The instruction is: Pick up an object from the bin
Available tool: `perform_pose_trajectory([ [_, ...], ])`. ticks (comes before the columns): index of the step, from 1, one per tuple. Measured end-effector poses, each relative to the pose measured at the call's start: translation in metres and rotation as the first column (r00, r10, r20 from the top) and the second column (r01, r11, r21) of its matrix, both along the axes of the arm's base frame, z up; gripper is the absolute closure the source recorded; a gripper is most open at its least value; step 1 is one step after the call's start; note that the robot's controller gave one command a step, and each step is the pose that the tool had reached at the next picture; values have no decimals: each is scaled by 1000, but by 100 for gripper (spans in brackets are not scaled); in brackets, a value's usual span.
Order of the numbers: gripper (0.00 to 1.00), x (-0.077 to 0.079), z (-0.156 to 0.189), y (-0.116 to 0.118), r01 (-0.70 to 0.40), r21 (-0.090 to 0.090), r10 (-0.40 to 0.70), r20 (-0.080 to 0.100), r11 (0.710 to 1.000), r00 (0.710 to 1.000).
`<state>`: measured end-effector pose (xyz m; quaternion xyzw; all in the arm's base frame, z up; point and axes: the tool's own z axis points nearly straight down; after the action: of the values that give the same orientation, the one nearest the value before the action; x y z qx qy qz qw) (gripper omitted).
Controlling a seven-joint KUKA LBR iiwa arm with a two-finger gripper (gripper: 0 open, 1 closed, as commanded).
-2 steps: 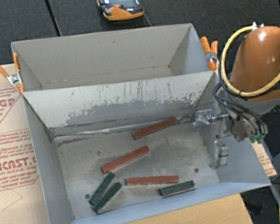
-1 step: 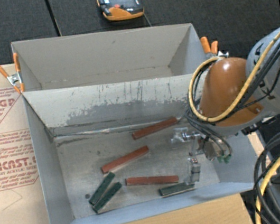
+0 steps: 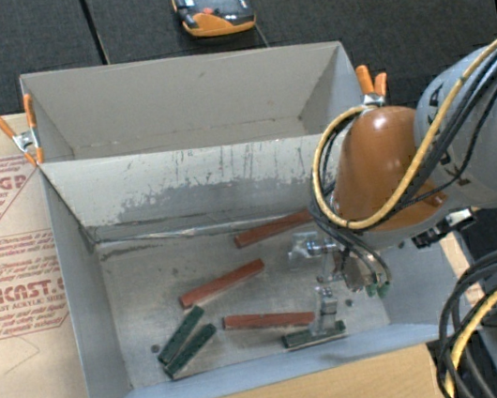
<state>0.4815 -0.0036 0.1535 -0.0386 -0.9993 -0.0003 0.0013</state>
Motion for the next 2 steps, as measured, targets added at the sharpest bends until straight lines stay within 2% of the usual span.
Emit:
perform_pose_trajectory([
  [1, 0, 1, -33, 8, 91, 0, -91, 3, 996, 996],
  [2, 0, -2, -86, 26, 257, -1, -257, 1, 966, 966],
])
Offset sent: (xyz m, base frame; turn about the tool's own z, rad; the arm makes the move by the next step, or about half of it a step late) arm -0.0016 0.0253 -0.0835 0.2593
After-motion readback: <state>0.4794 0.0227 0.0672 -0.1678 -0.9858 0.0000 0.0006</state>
